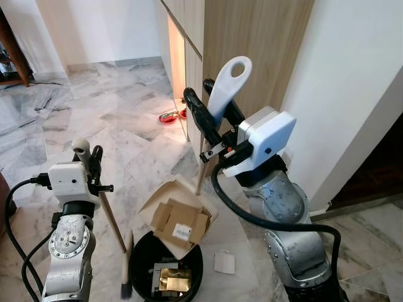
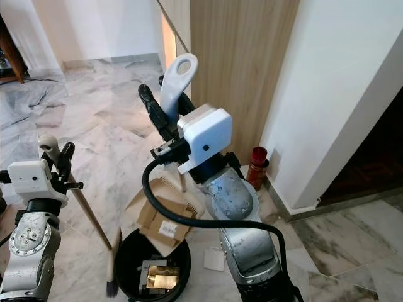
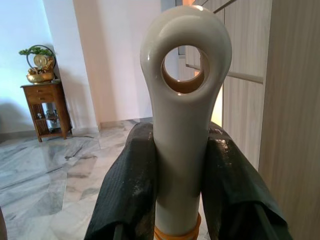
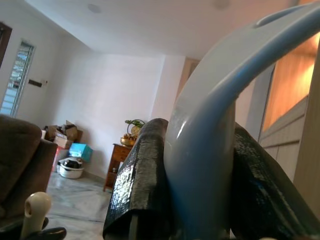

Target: Sweep floor

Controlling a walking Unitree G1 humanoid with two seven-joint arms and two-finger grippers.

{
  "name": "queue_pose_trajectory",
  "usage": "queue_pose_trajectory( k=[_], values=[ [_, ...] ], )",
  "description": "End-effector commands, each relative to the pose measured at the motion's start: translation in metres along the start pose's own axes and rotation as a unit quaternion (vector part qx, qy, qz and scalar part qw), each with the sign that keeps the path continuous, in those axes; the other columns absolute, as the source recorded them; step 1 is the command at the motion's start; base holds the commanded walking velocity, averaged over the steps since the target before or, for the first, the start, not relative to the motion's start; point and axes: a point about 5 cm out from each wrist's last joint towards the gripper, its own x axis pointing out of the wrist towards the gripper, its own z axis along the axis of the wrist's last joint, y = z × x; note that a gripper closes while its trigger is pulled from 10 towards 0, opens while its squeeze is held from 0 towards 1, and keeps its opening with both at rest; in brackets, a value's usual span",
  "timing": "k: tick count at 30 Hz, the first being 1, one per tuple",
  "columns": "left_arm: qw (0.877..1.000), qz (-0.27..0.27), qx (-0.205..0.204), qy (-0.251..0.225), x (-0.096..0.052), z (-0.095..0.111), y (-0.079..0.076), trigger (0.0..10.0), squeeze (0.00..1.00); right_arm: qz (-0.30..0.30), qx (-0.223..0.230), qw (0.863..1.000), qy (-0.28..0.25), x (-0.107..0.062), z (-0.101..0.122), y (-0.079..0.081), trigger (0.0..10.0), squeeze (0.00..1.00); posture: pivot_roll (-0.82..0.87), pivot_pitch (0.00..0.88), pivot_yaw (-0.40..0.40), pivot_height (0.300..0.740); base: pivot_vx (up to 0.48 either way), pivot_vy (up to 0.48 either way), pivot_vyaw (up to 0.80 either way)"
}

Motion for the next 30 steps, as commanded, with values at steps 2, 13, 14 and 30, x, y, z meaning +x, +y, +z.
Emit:
queue_pose_trajectory(
  k=[2, 13, 14, 30],
  values=[
    [1.0, -0.003, 0.001, -0.03, 0.006, 0.01, -0.001, 10.0, 0.0, 0.0, -0.014, 0.999, -0.034, 0.003, 0.011, -0.001, 10.0, 0.0, 0.11, 0.0, 0.008, 0.74, 0.0, 0.0, 0.0],
    [1.0, -0.003, 0.001, -0.031, 0.007, 0.01, -0.001, 10.0, 0.0, -0.037, 0.019, 0.998, -0.038, 0.005, 0.011, -0.01, 10.0, 0.0, 0.11, 0.0, 0.006, 0.74, 0.0, 0.0, 0.0],
    [0.999, -0.002, 0.001, -0.032, 0.007, 0.01, -0.001, 10.0, 0.0, -0.044, 0.019, 0.998, -0.038, 0.005, 0.011, -0.011, 10.0, 0.0, 0.11, 0.0, 0.006, 0.74, 0.0, 0.0, 0.0],
    [0.999, -0.003, 0.0, -0.032, 0.008, 0.01, -0.001, 10.0, 0.0, -0.055, 0.01, 0.998, -0.032, 0.005, 0.008, -0.013, 10.0, 0.0, 0.11, 0.0, 0.005, 0.74, 0.0, 0.0, 0.0]
  ],
)
